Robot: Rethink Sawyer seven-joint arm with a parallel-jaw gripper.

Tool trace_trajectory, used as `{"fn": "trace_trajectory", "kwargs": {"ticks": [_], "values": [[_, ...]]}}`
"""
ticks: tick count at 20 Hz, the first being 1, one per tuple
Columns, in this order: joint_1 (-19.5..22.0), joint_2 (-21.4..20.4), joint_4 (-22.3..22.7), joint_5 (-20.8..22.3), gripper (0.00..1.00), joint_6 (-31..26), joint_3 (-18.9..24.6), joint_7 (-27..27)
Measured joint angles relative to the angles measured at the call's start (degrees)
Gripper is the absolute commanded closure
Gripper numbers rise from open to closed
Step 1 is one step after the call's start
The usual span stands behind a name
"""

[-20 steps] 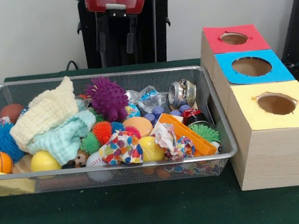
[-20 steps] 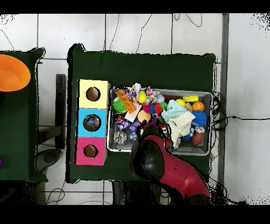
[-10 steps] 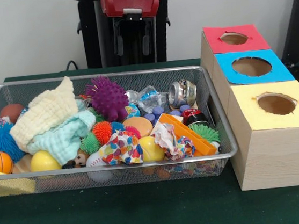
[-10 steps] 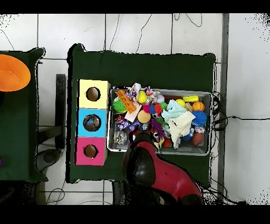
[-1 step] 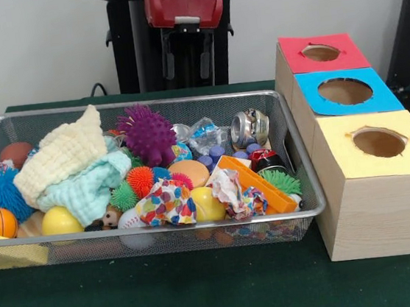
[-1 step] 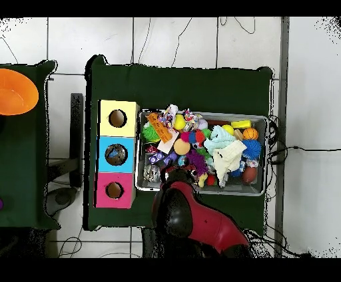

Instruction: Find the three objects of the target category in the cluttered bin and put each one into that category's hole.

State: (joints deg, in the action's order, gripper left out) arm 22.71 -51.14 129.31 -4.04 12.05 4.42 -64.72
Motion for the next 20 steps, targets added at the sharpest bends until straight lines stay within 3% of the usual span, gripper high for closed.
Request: {"fn": "trace_trajectory", "kwargs": {"ticks": [4,12,20], "values": [[0.4,2.4,0.3,0.7,0.0,3.0,0.4,-1.6],[0.7,10.9,0.3,2.7,0.0,9.8,0.4,-5.7],[-0.8,17.8,0.3,2.9,0.0,10.7,0.2,-6.3]]}}
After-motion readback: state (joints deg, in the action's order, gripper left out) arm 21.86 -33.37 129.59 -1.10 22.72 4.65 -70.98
